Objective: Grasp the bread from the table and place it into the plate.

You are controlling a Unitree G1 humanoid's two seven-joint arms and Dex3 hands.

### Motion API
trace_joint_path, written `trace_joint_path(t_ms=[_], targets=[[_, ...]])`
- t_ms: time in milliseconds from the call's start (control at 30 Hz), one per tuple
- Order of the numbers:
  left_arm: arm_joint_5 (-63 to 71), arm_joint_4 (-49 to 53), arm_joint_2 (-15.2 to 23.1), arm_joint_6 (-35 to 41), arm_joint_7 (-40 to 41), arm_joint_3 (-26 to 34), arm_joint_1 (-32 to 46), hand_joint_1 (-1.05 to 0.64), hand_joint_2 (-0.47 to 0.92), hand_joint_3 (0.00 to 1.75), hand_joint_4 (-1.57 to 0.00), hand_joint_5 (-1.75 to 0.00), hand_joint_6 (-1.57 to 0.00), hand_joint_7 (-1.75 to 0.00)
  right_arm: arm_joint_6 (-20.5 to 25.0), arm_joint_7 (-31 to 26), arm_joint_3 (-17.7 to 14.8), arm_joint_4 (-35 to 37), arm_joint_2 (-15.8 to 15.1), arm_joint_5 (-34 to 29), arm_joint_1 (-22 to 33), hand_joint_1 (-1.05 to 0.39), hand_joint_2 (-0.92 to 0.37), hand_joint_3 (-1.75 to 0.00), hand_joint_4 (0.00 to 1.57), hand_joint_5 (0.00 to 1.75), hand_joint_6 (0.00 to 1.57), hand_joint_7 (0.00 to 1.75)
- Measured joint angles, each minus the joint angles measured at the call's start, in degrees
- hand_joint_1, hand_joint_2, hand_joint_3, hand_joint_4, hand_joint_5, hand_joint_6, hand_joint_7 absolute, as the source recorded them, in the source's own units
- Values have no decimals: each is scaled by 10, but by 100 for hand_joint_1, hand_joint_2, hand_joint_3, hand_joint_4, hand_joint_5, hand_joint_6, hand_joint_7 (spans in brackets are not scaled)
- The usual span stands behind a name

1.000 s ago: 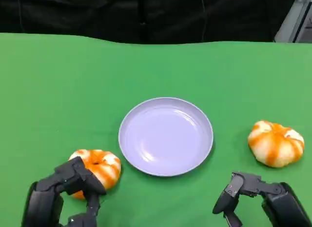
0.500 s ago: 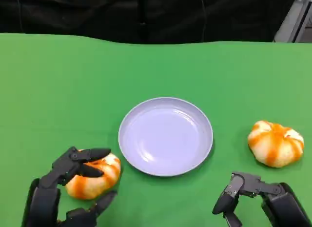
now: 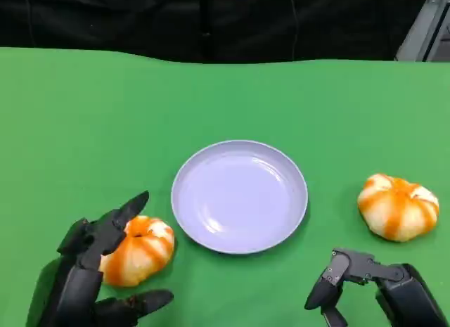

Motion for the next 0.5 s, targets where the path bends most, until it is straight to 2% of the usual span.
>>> trace_joint_path(t_ms=[200, 500], targets=[[124, -45, 26, 89, 2, -20, -7, -51, 82, 0, -17, -62, -36, -5, 0, 0, 0, 0, 3, 0, 0, 2, -28, -138, 79, 156, 83, 122], [271, -65, 68, 185, 2, -76, -36, -49, 79, 0, -24, -57, -41, -4, -4, 0, 0, 4, 3, 0, -2, 5, -28, -138, 80, 157, 83, 122]])
